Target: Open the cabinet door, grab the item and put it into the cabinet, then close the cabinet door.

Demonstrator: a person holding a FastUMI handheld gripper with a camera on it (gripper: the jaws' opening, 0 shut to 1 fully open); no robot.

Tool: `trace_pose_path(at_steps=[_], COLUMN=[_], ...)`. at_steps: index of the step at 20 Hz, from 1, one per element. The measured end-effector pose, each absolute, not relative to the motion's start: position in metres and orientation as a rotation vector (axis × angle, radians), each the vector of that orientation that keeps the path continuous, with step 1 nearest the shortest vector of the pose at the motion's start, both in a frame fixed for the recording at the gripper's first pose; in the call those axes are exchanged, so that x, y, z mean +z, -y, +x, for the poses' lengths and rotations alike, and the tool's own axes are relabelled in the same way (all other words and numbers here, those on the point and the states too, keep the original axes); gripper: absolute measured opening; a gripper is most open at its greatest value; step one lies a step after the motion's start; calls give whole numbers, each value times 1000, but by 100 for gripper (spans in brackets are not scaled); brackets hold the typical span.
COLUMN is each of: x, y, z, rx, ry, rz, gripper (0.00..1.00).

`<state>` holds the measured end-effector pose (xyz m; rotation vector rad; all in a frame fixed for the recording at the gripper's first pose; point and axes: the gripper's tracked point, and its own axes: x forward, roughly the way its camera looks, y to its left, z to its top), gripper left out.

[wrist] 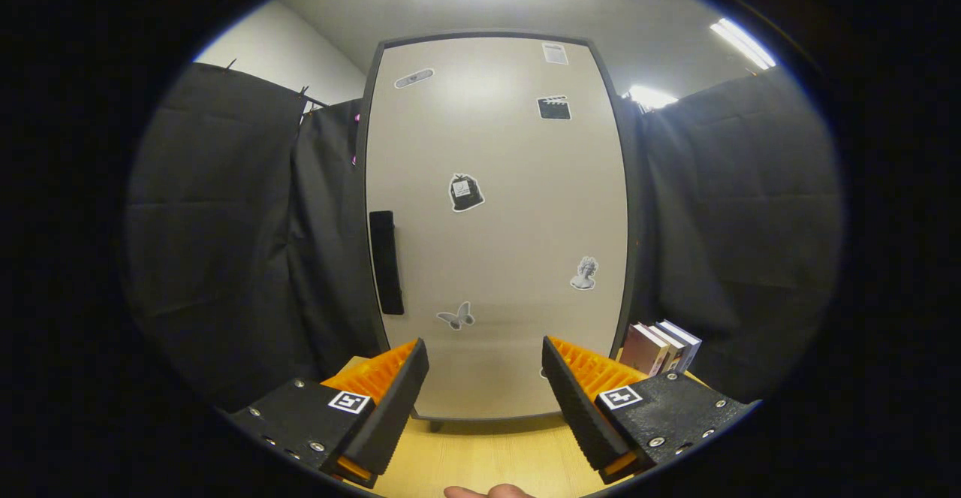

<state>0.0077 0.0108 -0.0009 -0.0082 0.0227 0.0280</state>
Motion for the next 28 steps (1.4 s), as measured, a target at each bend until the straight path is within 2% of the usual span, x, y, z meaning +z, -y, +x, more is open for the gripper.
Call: trace_pose_path(at_steps=[11,22,25,26,28], x=[6,0,4,6,5], y=[-59,-135,-139,-138,-136], z=[40,126,143,147,146], rx=[76,143,134,124,112], ry=[-14,-51,-33,-26,-21], rz=[-22,27,-3,-18,-61], gripper=[95,89,79,67,37])
